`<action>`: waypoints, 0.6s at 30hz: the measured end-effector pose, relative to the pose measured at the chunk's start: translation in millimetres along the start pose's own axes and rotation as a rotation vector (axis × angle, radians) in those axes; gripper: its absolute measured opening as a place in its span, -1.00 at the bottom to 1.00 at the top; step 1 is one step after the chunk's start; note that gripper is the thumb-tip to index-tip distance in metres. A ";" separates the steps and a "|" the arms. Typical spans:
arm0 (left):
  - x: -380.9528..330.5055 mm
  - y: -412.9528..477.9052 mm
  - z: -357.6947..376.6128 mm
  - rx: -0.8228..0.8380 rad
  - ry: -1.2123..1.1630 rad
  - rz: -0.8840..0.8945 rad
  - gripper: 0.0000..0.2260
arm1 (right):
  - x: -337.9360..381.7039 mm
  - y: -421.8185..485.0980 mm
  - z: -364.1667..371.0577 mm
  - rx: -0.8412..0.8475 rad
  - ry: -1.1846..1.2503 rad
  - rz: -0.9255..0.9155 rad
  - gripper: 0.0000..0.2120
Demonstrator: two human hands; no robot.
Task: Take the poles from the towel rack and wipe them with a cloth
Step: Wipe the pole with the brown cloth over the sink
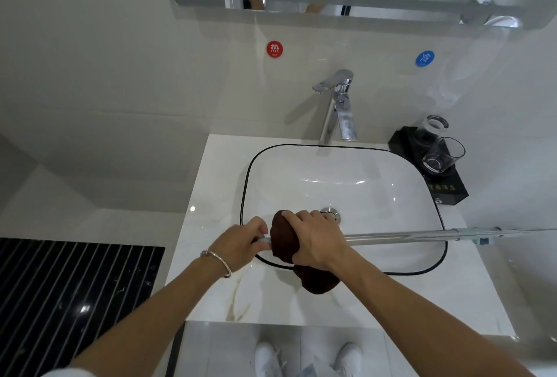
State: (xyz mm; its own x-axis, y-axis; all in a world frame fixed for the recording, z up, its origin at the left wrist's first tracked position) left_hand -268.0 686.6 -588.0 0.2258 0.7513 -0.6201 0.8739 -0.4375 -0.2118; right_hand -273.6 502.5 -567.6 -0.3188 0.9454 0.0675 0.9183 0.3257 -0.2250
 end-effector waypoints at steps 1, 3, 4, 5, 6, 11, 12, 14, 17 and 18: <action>3.5 3.1 -4.4 -0.002 0.041 0.016 -0.84 | -0.2 -0.1 0.7 -0.014 0.001 0.004 -0.24; 12.0 9.0 -11.1 0.029 0.134 0.033 -0.83 | -2.7 -0.5 2.4 -0.021 -0.001 0.027 -0.24; 16.5 11.4 -12.7 0.056 0.150 0.026 -0.85 | -5.2 -1.7 3.5 -0.021 -0.003 0.041 -0.24; 19.8 12.8 -13.5 0.075 0.145 0.014 -0.86 | -8.2 -3.4 4.7 -0.019 -0.006 0.057 -0.25; 22.0 13.7 -13.6 0.083 0.127 -0.003 -0.87 | -11.3 -5.4 6.3 -0.018 -0.009 0.074 -0.26; 22.3 14.8 -4.6 0.112 0.171 -0.029 -0.82 | -12.5 -11.4 14.2 0.005 -0.020 0.107 -0.26; 23.4 15.3 -3.4 0.111 0.162 -0.034 -0.82 | -10.5 -10.5 14.9 -0.002 -0.016 0.107 -0.26; 25.4 16.1 -2.0 0.109 0.132 -0.048 -0.83 | -5.1 -8.2 17.3 -0.028 0.003 0.102 -0.25; 24.1 17.8 -1.3 0.086 0.153 -0.051 -0.82 | 1.3 -6.1 23.6 -0.056 0.029 0.096 -0.23; 22.9 18.7 -1.3 0.085 0.175 -0.049 -0.82 | 1.8 -5.6 26.2 -0.060 0.039 0.107 -0.22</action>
State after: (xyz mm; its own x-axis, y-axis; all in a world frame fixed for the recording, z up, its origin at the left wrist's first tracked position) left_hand -245.9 696.2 -605.2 0.2614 0.8442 -0.4680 0.8482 -0.4323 -0.3060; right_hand -285.5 502.1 -591.7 -0.2101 0.9741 0.0842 0.9593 0.2220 -0.1746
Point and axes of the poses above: each hand's wrist, its own y-axis towards the middle knuckle, its own z-axis out of the palm, x = y × z, the point moved 1 cm from there along y, towards the middle knuckle, and after that the axes turned 2 degrees about z, right-handed, at the moved point
